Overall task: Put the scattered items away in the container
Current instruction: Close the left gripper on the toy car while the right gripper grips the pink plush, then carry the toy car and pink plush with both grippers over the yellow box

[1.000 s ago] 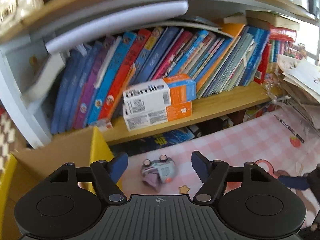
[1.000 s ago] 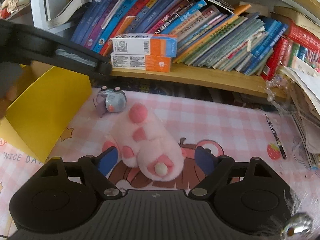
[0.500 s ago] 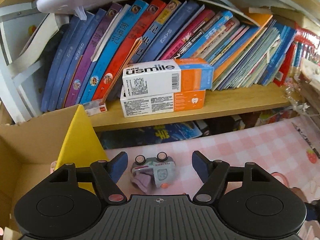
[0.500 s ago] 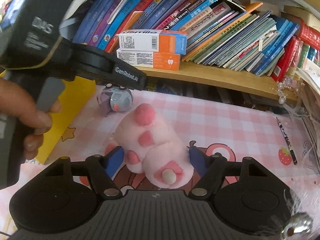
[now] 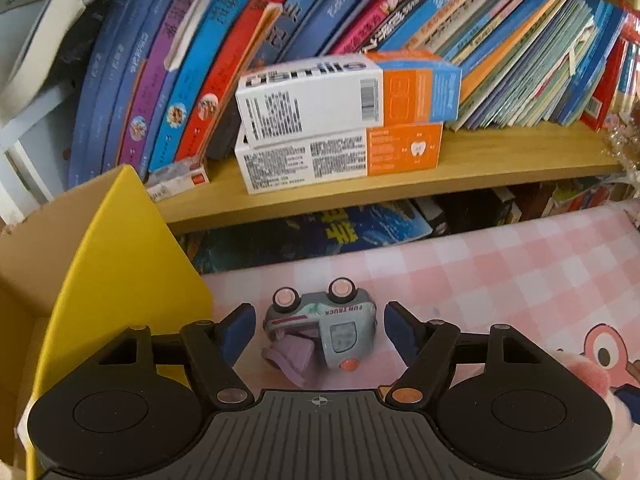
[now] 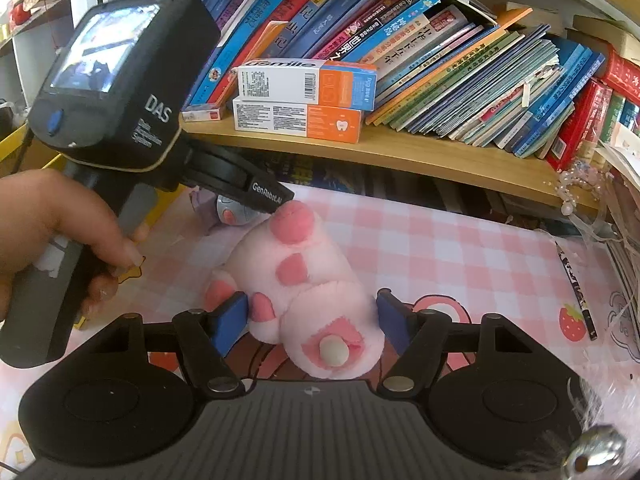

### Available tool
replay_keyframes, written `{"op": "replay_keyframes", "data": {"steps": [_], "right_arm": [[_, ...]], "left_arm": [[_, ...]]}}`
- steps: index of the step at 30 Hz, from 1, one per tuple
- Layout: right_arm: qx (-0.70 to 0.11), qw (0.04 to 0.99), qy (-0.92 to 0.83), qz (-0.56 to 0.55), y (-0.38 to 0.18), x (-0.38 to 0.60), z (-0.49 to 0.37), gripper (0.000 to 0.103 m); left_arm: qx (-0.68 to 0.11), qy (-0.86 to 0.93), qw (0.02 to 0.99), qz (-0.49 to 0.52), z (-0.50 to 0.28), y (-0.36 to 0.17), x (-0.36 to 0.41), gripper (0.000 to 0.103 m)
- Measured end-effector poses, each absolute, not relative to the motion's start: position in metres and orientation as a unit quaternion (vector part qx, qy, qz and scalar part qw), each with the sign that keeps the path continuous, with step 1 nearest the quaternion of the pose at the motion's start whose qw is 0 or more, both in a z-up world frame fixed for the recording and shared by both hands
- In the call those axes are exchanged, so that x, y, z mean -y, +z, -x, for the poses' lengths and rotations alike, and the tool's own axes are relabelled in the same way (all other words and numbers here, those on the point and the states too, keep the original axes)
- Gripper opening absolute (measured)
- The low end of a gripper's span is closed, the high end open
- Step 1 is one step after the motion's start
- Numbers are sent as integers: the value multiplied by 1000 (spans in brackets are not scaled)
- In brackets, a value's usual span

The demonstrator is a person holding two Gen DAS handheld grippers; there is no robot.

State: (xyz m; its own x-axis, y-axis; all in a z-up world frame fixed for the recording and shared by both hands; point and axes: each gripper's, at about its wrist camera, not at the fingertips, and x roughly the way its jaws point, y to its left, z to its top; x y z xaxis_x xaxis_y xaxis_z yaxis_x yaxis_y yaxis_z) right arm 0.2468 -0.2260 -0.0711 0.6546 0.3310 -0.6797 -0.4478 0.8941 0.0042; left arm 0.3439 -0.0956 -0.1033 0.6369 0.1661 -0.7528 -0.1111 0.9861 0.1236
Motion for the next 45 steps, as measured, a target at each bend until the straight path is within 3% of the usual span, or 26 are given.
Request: {"op": "replay_keyframes", "data": {"steps": [8, 11, 12, 18, 27, 45], "right_arm": [[-359, 904, 216, 83, -72, 225, -248, 69], [-360, 903, 218, 84, -71, 224, -251, 68], [-360, 903, 218, 84, -71, 225, -251, 67], [-363, 902, 219, 86, -72, 226, -249, 63], [-384, 900, 199, 59, -65, 235, -225, 55], [-387, 905, 168, 53, -35, 256, -148, 55]], "left_arm": [[-433, 76, 898, -6, -350, -112, 90, 72], [-440, 73, 895, 14, -350, -114, 87, 68], [-441, 72, 894, 18, -349, -114, 86, 63], [-443, 51, 893, 61, -340, -110, 81, 62], [-420, 10, 904, 73, -304, -83, 87, 62], [-350, -59, 932, 71, -221, -3, 94, 62]]}}
